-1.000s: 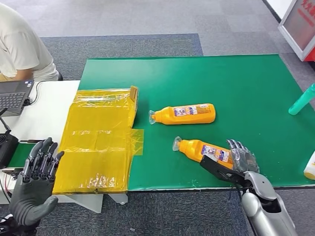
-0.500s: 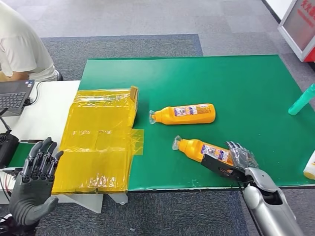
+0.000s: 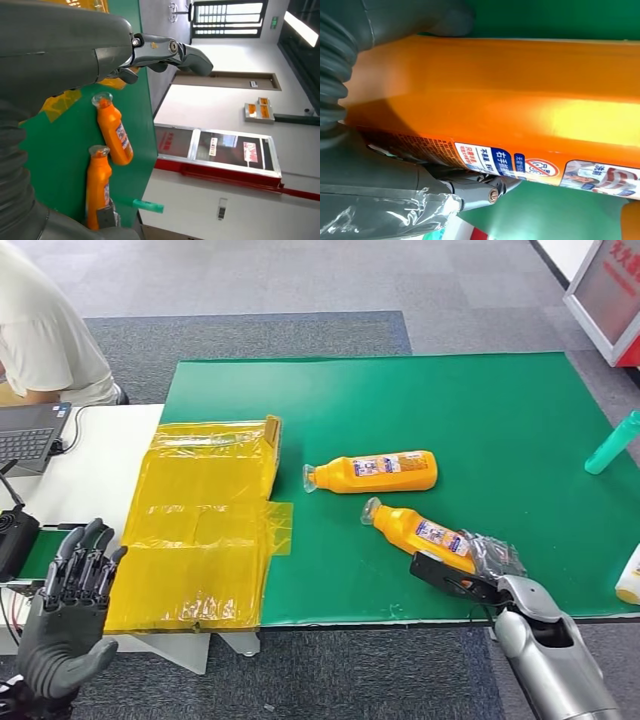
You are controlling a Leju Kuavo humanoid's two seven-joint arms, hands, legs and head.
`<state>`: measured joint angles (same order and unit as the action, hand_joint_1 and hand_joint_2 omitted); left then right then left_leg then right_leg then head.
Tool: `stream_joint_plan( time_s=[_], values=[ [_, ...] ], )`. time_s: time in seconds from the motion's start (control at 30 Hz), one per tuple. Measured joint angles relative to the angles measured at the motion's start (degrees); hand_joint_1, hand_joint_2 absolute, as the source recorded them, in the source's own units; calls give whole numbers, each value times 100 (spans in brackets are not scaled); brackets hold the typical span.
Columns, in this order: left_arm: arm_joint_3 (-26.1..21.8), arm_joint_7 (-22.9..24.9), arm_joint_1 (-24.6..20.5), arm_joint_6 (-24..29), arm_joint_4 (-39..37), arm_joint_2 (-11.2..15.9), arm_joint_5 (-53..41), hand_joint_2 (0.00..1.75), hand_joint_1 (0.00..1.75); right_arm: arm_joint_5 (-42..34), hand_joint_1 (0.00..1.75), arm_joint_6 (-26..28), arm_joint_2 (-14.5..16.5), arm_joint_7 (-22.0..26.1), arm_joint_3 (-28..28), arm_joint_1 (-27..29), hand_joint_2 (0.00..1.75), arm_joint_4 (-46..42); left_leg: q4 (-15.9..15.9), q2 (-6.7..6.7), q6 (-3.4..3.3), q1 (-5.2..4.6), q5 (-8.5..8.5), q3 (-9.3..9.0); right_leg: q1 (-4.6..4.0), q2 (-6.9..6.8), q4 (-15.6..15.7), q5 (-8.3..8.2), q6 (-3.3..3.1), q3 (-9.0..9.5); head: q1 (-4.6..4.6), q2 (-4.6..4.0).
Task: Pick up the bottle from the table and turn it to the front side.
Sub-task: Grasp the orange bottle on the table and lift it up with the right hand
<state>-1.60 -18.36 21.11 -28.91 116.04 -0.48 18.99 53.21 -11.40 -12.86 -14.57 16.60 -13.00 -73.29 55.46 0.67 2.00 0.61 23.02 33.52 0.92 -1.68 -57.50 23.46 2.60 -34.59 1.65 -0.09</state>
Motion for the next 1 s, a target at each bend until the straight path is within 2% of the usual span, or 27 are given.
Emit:
stream_joint_plan(
  time_s=[0.3, 0.4, 0.57, 0.67, 0.9, 1.0],
  values=[
    [0, 20, -1, 20, 14, 0, 0, 175, 0, -165, 175, 127, -2, 160, 26, -39, 175, 61, 0, 0, 3, 0, -3, 0, 0, 1, 0, -2, 1, -2, 0, 0],
    [-1, 51, -5, 50, 12, 0, 0, 175, 0, -745, 175, 210, 4, 522, 0, 16, 175, 26, 0, 0, 3, 0, -3, -1, 0, 1, 0, -2, 1, -2, 0, 0],
    [-7, 70, -91, 110, -46, 2, -6, 175, 0, -1961, 175, 288, 62, 1425, -94, 402, 175, -305, 0, 0, 3, 0, -3, 7, 0, -1, 0, -1, 1, -7, -1, 0],
    [-11, 70, -191, 110, -139, 6, -20, 175, 0, -2210, 175, 313, 110, 1689, -99, 620, 175, -537, 0, 0, 2, 0, -4, 12, 0, -1, 0, -1, 1, -10, -1, 1],
    [-14, 89, -329, 119, -311, 7, 21, 175, 0, -2364, 175, 337, 162, 1843, -108, 792, 175, -816, 0, 0, 1, -4, -3, 14, 5, 0, 1, -1, 2, -12, 1, 1],
    [-32, 169, -466, 183, -445, 7, 178, 175, 0, -2626, 175, 377, 243, 2151, -112, 867, 175, -966, 0, 0, 1, -5, -4, 14, 6, -1, 1, -1, 2, -14, 0, 1]
  ],
)
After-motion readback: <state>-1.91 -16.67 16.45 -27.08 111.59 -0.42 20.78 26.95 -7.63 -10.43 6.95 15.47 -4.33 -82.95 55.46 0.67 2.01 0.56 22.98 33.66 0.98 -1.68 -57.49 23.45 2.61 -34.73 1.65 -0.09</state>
